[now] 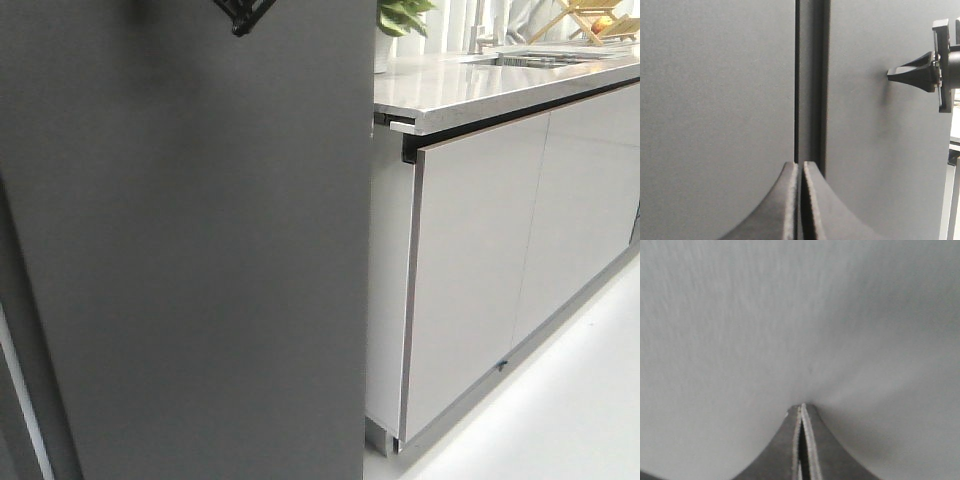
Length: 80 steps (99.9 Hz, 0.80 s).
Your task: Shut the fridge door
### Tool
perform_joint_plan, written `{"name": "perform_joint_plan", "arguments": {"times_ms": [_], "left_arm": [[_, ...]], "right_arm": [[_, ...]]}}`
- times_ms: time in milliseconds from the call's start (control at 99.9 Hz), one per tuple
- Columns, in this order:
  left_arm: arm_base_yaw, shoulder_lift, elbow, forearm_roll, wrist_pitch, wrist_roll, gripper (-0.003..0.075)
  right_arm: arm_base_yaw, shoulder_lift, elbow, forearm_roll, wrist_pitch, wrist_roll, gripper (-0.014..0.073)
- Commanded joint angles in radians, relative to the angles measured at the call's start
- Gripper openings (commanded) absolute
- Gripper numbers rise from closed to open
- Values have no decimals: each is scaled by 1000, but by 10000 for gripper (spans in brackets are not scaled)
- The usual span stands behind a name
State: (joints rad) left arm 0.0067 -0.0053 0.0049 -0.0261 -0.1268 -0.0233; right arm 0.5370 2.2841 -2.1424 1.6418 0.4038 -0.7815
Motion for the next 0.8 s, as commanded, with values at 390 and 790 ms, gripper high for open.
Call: {"name": "perform_joint_plan", "arguments": {"times_ms": [390,790], "left_arm": [[-3,-10,35,-4,-73,-2,-20],[-3,-10,35,-4,-73,-2,-20]], "right_arm": [[-16,-94,-38,-61,48,86,-73],[-127,-362,-38,-866,211,674,-73]]}}
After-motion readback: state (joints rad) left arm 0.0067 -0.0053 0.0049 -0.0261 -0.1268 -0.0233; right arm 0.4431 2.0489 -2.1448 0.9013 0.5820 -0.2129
